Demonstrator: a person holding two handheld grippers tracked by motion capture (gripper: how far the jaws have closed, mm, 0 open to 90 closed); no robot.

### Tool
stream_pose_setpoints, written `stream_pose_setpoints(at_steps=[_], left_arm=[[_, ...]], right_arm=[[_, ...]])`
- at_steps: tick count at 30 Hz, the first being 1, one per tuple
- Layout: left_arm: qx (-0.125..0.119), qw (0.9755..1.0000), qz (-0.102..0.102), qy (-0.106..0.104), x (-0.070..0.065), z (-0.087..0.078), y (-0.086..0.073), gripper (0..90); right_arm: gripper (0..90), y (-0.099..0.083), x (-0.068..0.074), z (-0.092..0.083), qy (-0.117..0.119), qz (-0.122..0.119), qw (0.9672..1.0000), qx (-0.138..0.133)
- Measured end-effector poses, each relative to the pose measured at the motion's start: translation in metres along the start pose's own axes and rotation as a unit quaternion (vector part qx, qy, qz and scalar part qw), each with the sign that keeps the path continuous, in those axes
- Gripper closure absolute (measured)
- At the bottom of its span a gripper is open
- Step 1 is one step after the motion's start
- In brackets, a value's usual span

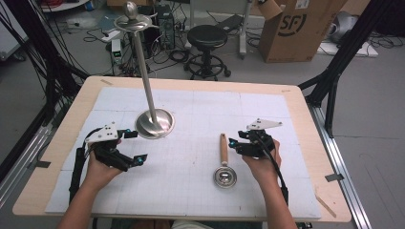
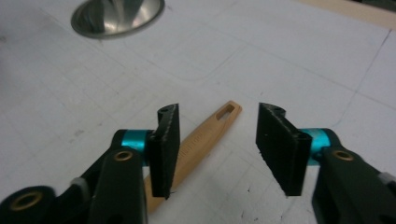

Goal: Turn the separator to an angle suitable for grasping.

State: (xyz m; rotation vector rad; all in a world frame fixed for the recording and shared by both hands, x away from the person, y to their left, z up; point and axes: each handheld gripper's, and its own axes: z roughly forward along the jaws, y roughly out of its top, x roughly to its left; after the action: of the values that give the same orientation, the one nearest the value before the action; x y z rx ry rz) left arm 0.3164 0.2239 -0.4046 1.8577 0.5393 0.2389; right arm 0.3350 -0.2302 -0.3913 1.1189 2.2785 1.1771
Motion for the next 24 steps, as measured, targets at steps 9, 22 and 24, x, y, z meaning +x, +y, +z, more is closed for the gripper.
stream_pose_setpoints(at_steps=[9, 22, 24], left_arm=[[0.006, 0.9999, 0.002, -0.011, -0.005, 0.002, 0.000, 1.7], [0.012, 0.9997, -0.006, -0.018, -0.005, 0.008, -0.001, 1.7], [0.014, 0.9997, -0.001, -0.019, -0.006, 0.008, -0.001, 1.7]], right_arm=[[67.6, -0.009, 0.001, 0.030, -0.023, -0.002, 0.9974, 0.068], [87.2, -0.017, -0.001, 0.046, -0.023, -0.002, 0.9964, 0.081], [88.3, -0.017, -0.002, 0.048, -0.022, 0.000, 0.9963, 0.083]])
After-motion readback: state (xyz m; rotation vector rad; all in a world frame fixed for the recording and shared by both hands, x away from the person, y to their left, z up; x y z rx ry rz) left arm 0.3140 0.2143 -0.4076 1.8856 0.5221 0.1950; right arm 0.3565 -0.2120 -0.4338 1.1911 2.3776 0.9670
